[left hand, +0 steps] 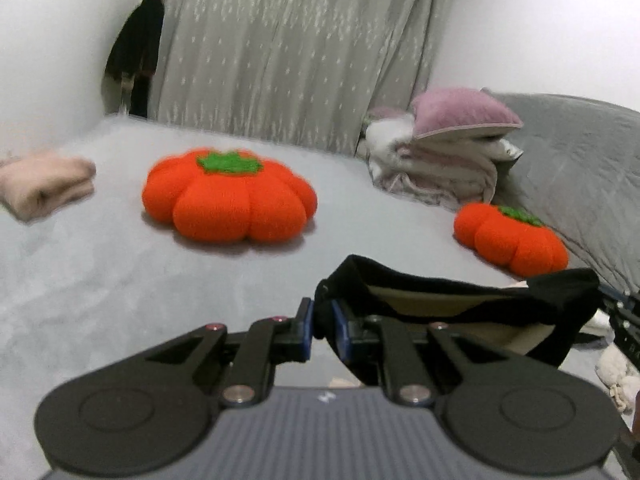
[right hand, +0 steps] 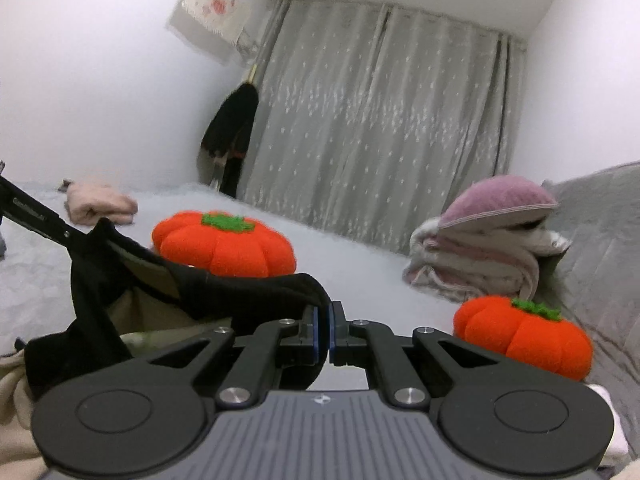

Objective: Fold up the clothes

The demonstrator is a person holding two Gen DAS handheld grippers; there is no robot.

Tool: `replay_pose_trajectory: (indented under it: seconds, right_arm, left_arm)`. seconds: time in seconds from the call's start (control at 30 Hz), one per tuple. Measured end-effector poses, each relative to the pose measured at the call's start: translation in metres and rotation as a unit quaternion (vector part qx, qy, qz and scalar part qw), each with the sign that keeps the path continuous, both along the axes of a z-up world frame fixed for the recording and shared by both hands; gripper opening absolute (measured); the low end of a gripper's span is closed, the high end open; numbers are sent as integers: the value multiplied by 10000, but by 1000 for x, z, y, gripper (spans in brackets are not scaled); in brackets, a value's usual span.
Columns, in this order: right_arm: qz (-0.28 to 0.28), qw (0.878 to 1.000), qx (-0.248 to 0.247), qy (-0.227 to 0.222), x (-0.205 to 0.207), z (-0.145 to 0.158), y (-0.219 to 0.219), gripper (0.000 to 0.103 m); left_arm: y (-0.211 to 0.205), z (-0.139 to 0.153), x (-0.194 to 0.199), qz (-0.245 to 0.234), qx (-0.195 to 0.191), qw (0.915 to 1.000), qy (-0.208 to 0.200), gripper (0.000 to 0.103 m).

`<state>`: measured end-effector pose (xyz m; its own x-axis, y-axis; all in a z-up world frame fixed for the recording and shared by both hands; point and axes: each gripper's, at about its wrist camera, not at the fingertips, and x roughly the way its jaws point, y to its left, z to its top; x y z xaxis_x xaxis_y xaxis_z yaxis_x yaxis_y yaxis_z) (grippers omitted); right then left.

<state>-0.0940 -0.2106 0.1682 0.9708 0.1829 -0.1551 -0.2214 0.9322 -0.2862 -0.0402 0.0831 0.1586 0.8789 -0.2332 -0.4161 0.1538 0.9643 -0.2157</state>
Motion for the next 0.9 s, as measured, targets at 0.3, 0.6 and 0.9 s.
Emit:
replay_pose_trajectory:
  seconds: [0.3,0.6,0.9]
  right_arm:
    - [-336,9897,-277,-1367,-29,30,12,4]
    - [-592,9641,-346,-2565,-66,61,25,4]
    - [-835,9536,-241,-2882,-72,67,30,4]
  left_arm:
    - [-2,57,-36,89,-379,9912,-1262,11]
    - [-9,105,-76,176,-623,9641,-2575,11]
    - [-26,112,-73,182,-582,9627,-2637,11]
